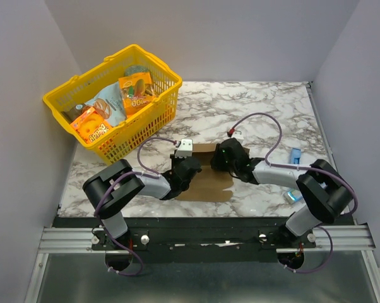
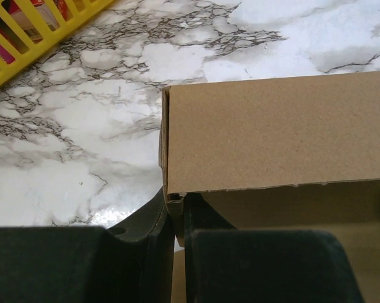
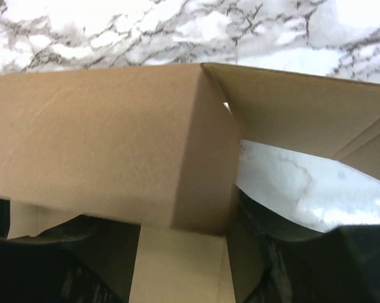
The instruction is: Fold the paper box
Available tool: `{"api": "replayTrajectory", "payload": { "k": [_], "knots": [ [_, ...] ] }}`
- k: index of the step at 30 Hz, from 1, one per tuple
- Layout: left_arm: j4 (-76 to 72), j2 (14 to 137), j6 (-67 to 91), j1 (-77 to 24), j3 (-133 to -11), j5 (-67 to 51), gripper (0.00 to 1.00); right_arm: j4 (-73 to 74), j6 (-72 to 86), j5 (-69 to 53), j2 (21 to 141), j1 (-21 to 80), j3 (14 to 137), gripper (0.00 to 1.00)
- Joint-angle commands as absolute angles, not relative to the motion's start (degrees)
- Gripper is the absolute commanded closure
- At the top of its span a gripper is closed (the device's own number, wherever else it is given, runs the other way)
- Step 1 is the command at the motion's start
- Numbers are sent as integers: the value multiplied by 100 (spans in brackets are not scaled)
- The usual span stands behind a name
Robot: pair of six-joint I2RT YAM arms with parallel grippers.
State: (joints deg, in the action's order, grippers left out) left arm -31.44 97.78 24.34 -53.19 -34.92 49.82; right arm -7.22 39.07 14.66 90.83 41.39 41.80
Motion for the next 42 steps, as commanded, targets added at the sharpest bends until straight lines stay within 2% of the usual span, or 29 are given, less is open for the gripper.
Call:
{"api": "replayTrajectory", "payload": {
  "k": [1,7,9,12,16,22,27,34,42],
  "knots": [
    [-2488,9589,2479,-5142,-3612,4588,84,-247,3929,1083,8352,4280,3834,39],
    [-2215,9325,2312,-4835,-3612,4377,85,412,3332,124,6647,4333,3419,32],
    [-2425,9272,2146,-4834,-3481,4325,87,928,3244,281,6242,4342,3577,26],
    [-2645,9237,2066,-4808,-3332,4289,87,1500,2902,501,5915,4115,4208,24],
    [-2865,9229,2048,-4816,-3226,4140,87,1714,2743,-287,6502,2896,5017,28],
    [-2892,9237,2074,-4808,-3208,4043,87,1644,2356,-1149,8435,1611,6456,32],
    [-2944,9193,2118,-4808,-3191,3973,87,1687,2048,-984,9884,1222,7048,33],
    [-2971,9149,2118,-4808,-3138,4051,87,1828,1986,-1238,10599,1055,6637,37],
    [-2874,9299,2259,-4816,-3243,4122,87,854,2434,-2767,9933,1098,5248,40]
  ]
}}
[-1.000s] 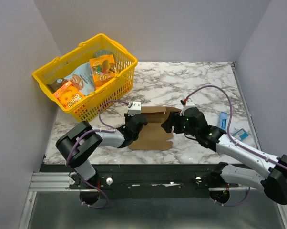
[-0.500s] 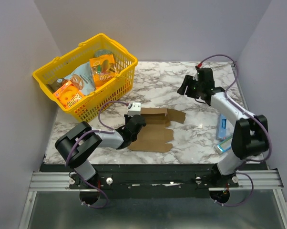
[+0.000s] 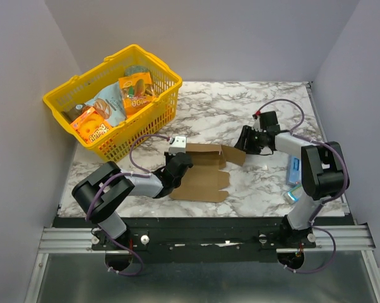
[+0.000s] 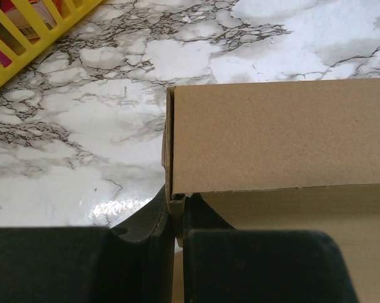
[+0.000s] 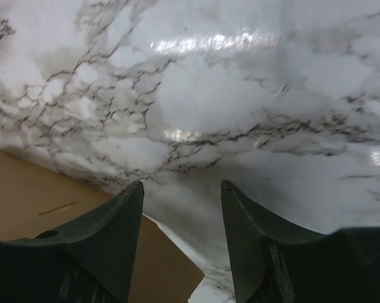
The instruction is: Fold the paper box
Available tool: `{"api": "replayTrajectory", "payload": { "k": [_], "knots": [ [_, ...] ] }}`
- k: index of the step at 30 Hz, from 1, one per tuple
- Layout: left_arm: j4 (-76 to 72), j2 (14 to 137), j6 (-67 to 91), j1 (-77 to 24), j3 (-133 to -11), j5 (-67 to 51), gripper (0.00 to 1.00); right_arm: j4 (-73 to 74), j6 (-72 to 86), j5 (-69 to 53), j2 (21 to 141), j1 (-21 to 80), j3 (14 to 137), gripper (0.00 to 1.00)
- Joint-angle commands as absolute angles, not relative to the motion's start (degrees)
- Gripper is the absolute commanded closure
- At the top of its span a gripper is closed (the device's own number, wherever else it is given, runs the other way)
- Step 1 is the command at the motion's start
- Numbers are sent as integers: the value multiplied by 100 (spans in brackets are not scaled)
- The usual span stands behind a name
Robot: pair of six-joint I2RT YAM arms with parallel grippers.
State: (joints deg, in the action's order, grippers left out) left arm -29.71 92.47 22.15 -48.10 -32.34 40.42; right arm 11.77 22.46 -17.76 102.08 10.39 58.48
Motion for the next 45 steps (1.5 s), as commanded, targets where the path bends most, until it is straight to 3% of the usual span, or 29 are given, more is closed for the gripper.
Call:
{"api": "replayTrajectory", "payload": {
  "k": [1,20,45],
  "knots": [
    [-2865,9316,2267,-4816,-3252,4113,87,800,2443,-2934,9862,1160,5099,40],
    [-2769,9387,2329,-4834,-3340,4025,87,449,2734,-2628,8657,2004,4360,40],
    [-3006,9387,2118,-4922,-3182,4052,88,-2390,2013,-2743,8631,2347,3454,37]
  ]
}}
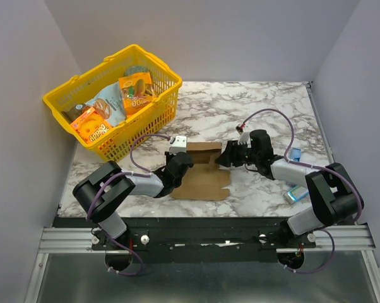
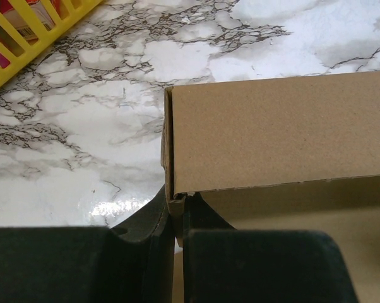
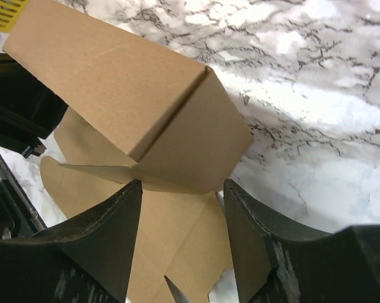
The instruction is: Fold the paper box
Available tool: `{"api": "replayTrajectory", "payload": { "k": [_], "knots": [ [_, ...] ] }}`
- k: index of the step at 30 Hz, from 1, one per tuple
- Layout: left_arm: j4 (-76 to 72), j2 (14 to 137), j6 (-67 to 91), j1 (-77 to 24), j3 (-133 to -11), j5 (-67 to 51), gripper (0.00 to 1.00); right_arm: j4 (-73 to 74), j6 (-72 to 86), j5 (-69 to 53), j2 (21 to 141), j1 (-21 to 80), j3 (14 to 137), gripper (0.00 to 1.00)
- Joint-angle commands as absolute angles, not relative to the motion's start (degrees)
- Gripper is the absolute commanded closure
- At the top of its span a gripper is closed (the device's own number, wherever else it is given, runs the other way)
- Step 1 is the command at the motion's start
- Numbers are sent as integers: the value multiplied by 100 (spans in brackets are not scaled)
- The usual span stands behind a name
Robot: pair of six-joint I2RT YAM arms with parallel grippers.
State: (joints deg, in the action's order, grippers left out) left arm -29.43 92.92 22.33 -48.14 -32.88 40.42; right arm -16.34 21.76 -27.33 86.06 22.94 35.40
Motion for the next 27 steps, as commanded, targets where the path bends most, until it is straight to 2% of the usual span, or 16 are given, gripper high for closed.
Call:
{"api": "replayTrajectory", "payload": {
  "k": [1,13,19,27],
  "knots": [
    [-3006,9387,2118,-4922,-3182,4052,87,-2417,2004,-2699,8666,2355,3454,37],
    [-3094,9404,2039,-4992,-3129,4052,88,-3006,1890,-2083,9000,2434,3533,37],
    [-3059,9395,2013,-5071,-3173,4087,88,-3287,1854,-1364,9000,2777,3419,39],
    [-3041,9404,2021,-5089,-3182,4131,88,-3199,2074,-300,9018,2997,3305,49]
  ]
}}
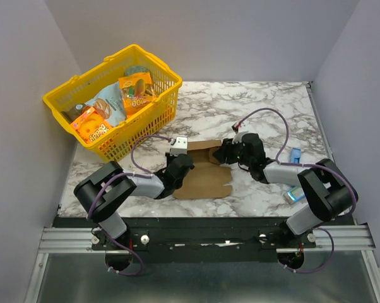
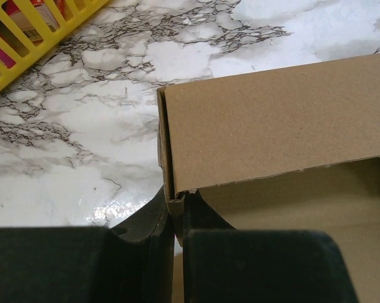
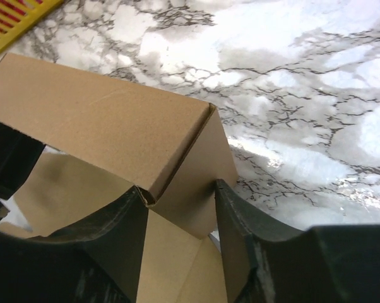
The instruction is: Fold the paper box
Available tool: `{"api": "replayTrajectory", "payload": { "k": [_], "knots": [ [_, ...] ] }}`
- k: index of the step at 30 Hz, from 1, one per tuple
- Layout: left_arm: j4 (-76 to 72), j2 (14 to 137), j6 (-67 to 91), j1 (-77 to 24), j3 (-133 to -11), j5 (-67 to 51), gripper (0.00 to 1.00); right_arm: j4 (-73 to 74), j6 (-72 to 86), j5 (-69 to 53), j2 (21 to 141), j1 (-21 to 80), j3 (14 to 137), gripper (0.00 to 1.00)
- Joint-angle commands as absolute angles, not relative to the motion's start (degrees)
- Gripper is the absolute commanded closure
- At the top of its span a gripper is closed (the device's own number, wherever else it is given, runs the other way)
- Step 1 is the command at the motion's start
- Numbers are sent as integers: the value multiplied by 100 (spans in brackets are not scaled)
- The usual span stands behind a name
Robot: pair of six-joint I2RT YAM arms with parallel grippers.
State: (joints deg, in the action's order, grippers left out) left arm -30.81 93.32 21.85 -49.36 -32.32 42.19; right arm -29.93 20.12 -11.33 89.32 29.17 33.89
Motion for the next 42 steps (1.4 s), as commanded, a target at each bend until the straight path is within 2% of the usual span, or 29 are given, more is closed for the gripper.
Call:
{"api": "replayTrajectory", "payload": {
  "k": [1,8,14,16,20,24,42],
  "knots": [
    [-3032,9396,2021,-5089,-3173,4148,88,-3191,2126,-212,9018,2997,3296,50],
    [-3041,9316,2030,-5220,-3138,4201,88,-3217,2487,649,9061,3058,3225,55],
    [-2919,9369,2065,-5335,-3234,4254,88,-2778,2733,1913,9079,3234,3401,61],
    [-2900,9378,2074,-5361,-3270,4280,88,-2602,2856,2170,9131,3261,3445,66],
    [-2927,9343,2074,-5396,-3261,4280,88,-2365,3085,2636,9211,3270,3489,68],
    [-2918,9334,2074,-5423,-3270,4280,88,-2093,3234,3066,9299,3270,3594,77],
    [-2795,9290,2074,-5476,-3340,4421,89,-1565,3603,4060,9554,3278,3797,80]
  ]
}}
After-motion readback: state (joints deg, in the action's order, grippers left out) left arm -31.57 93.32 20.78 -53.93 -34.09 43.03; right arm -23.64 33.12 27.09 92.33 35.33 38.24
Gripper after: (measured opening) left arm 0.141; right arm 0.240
